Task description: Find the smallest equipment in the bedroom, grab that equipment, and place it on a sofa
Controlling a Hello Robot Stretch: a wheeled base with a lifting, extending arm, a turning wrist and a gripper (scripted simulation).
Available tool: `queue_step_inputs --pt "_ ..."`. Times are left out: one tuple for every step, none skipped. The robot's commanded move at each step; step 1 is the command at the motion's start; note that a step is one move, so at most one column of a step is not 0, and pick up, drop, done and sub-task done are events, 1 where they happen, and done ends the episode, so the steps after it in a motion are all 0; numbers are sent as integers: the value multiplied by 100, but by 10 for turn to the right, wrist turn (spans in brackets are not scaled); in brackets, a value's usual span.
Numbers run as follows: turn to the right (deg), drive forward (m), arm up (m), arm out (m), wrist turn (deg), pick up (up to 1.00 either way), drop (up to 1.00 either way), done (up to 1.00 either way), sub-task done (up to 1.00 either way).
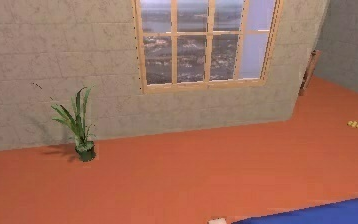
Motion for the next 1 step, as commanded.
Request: queue_step_inputs --pt "0 0 0 0 -450 0 0 0 0"
